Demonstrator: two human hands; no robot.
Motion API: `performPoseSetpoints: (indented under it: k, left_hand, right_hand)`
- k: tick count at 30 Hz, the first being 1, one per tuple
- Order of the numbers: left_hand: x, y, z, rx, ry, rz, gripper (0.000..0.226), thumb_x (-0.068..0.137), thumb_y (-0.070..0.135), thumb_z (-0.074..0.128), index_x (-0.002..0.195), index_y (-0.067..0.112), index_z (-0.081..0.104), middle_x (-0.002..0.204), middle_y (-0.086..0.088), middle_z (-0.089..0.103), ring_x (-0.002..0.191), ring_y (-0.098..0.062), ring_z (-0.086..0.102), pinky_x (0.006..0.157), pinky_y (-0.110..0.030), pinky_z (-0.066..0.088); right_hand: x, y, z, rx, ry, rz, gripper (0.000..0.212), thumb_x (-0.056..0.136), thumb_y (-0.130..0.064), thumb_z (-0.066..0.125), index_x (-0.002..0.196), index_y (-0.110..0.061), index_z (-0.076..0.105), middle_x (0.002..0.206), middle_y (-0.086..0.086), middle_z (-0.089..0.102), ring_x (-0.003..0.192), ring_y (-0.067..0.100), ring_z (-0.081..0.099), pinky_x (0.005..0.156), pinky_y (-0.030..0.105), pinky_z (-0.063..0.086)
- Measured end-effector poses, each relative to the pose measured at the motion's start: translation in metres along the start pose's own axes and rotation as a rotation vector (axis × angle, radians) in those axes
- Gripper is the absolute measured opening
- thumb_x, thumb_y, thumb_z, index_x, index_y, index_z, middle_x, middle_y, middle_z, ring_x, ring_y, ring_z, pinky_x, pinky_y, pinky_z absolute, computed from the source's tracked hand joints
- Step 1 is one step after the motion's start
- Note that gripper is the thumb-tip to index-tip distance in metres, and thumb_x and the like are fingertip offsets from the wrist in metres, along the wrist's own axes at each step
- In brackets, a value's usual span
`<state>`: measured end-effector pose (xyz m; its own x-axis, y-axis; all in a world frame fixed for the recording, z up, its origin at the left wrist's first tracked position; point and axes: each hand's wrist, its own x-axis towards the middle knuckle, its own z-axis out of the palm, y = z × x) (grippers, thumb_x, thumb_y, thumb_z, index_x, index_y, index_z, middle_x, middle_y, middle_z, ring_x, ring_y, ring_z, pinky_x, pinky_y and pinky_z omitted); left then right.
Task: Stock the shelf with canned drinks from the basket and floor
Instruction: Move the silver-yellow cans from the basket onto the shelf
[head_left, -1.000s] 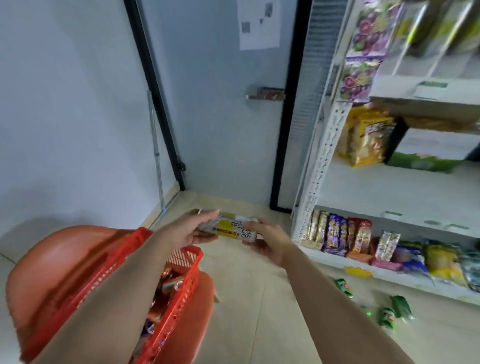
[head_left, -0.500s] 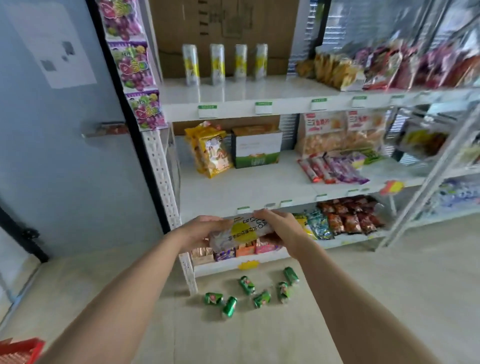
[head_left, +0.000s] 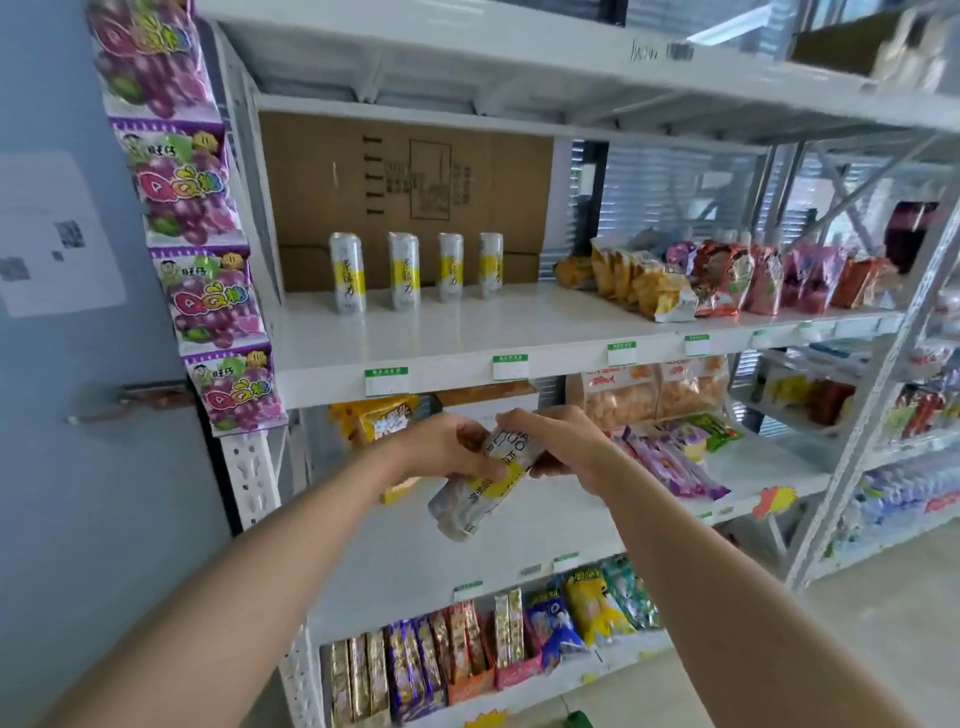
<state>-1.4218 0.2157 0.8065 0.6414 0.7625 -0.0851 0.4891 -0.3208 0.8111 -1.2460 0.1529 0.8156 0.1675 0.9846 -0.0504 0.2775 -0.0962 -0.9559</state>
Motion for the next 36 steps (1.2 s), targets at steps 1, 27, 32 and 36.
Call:
performPoseSetpoints:
  k: [1,27,32,36]
  left_hand:
    - [0.008,0.004,-0.015,-0.013,0.037,0.025,0.042,0.072,0.034,0.083,0.109,0.019,0.07,0.102,0.002,0.074,0.095,-0.015,0.07,0.089,-0.038,0.057]
    - [0.226,0.037,-0.156,-0.362,0.386,0.207,0.024,0.085,0.002,0.068,0.101,0.019,0.065,0.094,0.005,0.075,0.093,-0.01,0.07,0.081,-0.019,0.055]
    - [0.239,0.04,-0.168,-0.181,0.366,0.161,0.035,0.079,0.011,0.077,0.11,0.022,0.064,0.103,0.01,0.073,0.101,-0.008,0.067,0.086,-0.019,0.052]
    - [0.246,0.062,-0.19,-0.14,0.543,0.225,0.075,0.06,0.042,0.08,0.129,0.024,0.057,0.118,0.004,0.066,0.11,-0.013,0.062,0.092,-0.023,0.051]
  right_hand:
    - [0.012,-0.015,-0.002,0.001,-0.001,-0.046,0.029,0.078,-0.035,0.077,0.086,-0.007,0.073,0.071,0.007,0.072,0.055,0.015,0.067,0.052,0.026,0.056]
    - [0.297,-0.051,-0.04,0.011,-0.302,-0.43,0.051,0.075,-0.001,0.079,0.116,-0.023,0.058,0.109,0.002,0.07,0.104,0.02,0.065,0.09,0.033,0.055]
    - [0.321,-0.042,-0.038,0.072,-0.233,-0.392,0.055,0.067,0.001,0.083,0.112,-0.018,0.059,0.106,0.003,0.071,0.099,0.021,0.066,0.08,0.027,0.055]
    - [0.333,-0.049,-0.041,0.043,-0.216,-0.333,0.054,0.068,0.0,0.084,0.112,-0.014,0.055,0.1,0.003,0.069,0.083,0.013,0.065,0.069,0.022,0.055]
